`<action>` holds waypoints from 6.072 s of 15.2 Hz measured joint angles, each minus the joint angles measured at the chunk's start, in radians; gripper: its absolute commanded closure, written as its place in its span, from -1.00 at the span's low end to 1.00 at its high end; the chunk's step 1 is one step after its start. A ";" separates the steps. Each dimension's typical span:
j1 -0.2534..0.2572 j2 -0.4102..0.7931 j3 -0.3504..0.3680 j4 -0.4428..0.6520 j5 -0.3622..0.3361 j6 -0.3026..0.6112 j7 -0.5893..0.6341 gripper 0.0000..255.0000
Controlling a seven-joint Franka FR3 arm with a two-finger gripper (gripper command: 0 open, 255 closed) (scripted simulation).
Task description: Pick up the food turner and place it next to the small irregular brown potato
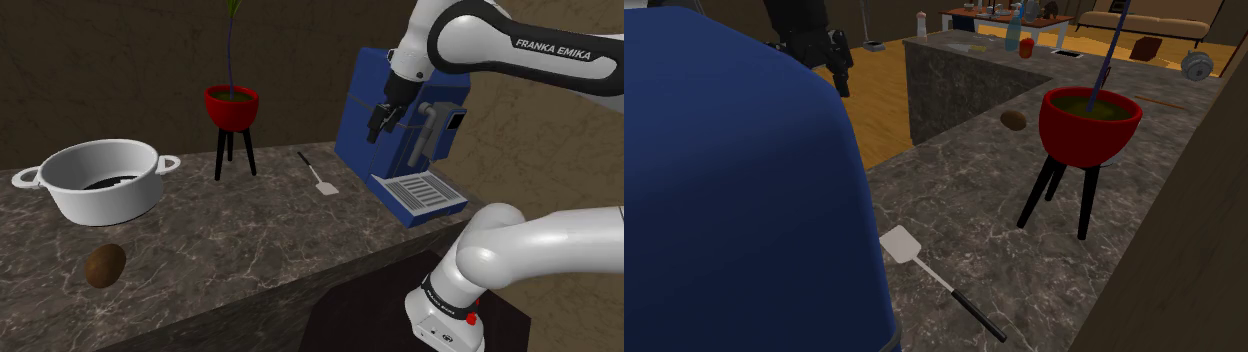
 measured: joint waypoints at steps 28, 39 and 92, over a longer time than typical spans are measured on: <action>-0.119 0.852 0.009 0.206 -0.018 0.599 0.321 -1.00; -0.119 0.917 0.007 0.187 -0.024 0.682 0.329 -1.00; 0.049 0.740 0.198 0.328 -0.019 0.355 0.676 1.00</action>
